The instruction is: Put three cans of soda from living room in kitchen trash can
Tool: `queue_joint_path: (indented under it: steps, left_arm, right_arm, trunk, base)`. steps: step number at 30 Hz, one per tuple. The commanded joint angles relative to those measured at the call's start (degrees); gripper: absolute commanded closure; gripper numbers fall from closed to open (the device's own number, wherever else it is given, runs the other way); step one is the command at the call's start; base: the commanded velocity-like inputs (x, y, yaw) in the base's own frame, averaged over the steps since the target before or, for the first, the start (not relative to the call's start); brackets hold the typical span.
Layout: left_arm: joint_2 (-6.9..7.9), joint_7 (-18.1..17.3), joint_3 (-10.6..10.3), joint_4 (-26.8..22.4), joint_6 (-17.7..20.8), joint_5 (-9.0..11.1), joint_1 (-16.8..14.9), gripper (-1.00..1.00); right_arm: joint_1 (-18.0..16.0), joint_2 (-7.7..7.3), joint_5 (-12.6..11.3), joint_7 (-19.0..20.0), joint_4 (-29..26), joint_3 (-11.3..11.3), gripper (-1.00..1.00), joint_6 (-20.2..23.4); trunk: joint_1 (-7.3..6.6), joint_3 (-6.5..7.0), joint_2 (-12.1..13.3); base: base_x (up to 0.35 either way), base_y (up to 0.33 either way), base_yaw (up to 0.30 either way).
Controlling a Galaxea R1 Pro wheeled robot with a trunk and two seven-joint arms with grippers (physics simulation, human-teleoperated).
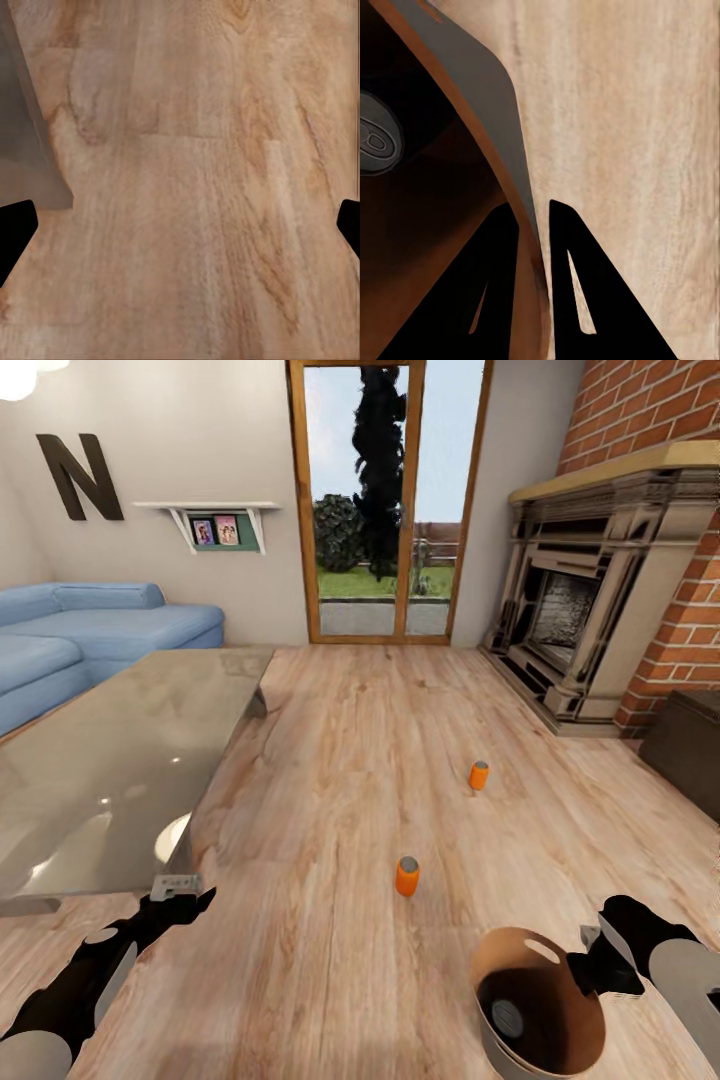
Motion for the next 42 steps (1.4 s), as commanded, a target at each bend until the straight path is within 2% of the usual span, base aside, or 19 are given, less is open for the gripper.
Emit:
queue_joint_path:
  steps: [1,18,32,36,38,40,42]
  left_arm:
    - [0.0,0.1,0.0,0.0,-0.1,0.1,0.0,-1.0]
    - [-0.17,0.4,0.0,0.0,-0.1,0.0,0.0,-1.0]
    - [-0.18,0.4,0.0,2.1,-0.9,0.1,0.0,-1.0]
    - [-0.18,0.4,0.0,2.9,-0.9,0.1,0.0,-1.0]
    - [-0.18,0.4,0.1,4.1,-0.5,0.1,-0.1,-1.0]
    - [-0.25,0.4,0.1,6.4,0.8,0.0,-0.3,-1.0]
    - [-0.37,0.4,0.1,7.2,2.5,0.0,-0.5,-1.0]
  right_arm:
    - [0.0,-0.01,-1.1,0.4,0.0,-0.5,1.0,0.2]
    - [0.0,-0.25,-1.0,0.3,-0.1,-0.6,1.0,0.2]
    - [-0.1,-0.21,-1.0,0.3,-0.3,-0.6,1.0,0.3]
    - [-0.1,-0.22,-1.0,0.2,-3.8,-0.6,1.0,2.2]
    - [-0.2,-0.22,-1.0,0.2,-5.2,-0.6,1.0,5.1]
    - [-0.3,-0.18,-1.0,0.2,-6.6,-0.6,1.0,8.1]
    - [-0.5,-0.14,-1.0,0.2,-7.3,-0.6,1.0,8.9]
  trunk:
    - [-0.01,0.01,0.0]
    - [-0.01,0.01,0.0]
    - [-0.01,0.01,0.0]
    - [-0.01,-0.03,0.0]
    - [-0.01,-0.08,0.0]
    - [-0.01,-0.14,0.0]
    - [-0.01,-0.22,0.0]
  base:
    - [0.173,-0.295,0.0]
    - [0.172,-0.295,0.0]
    - [0.172,-0.295,0.0]
    - [0.172,-0.295,0.0]
    - [0.176,-0.291,0.0]
    - [0.186,-0.284,0.0]
    - [0.192,-0.28,0.0]
